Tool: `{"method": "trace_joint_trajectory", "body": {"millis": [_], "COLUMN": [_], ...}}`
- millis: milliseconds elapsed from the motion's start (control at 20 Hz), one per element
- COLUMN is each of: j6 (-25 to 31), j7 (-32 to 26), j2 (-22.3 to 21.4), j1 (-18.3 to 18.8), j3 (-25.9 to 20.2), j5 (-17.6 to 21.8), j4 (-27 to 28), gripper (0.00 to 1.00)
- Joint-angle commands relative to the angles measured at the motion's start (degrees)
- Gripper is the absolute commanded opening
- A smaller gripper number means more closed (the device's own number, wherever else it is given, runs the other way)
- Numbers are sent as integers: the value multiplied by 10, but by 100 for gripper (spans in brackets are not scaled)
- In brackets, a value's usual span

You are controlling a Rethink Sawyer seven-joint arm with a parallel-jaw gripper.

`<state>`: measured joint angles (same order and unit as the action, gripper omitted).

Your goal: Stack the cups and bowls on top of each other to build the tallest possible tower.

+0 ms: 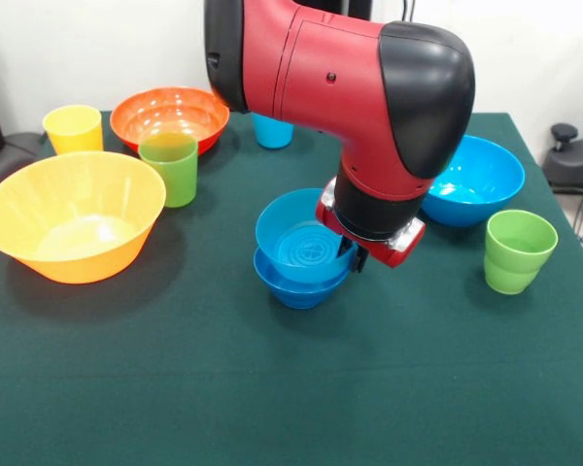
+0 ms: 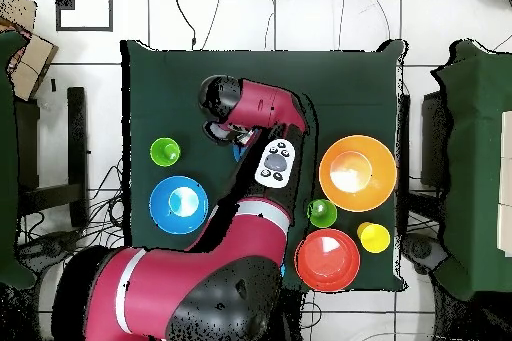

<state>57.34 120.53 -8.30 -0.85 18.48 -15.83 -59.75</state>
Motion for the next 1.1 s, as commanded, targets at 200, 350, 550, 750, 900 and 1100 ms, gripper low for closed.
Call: {"method": "trace_joint_trajectory", "body": {"millis": [200, 350, 550, 750, 900, 1100], "j6": [7, 10, 9, 7, -3, -11], "j7": [44, 44, 43, 41, 38, 31], "j2": [-3, -2, -2, -2, 0, 1], "j1": [8, 9, 9, 9, 9, 14], "j3": [-67, -67, -68, -67, -68, -70], "j5": [-4, -3, -3, -2, 0, 2], "j4": [3, 6, 4, 4, -1, -5], "gripper": [0, 0, 0, 0, 0, 0]}}
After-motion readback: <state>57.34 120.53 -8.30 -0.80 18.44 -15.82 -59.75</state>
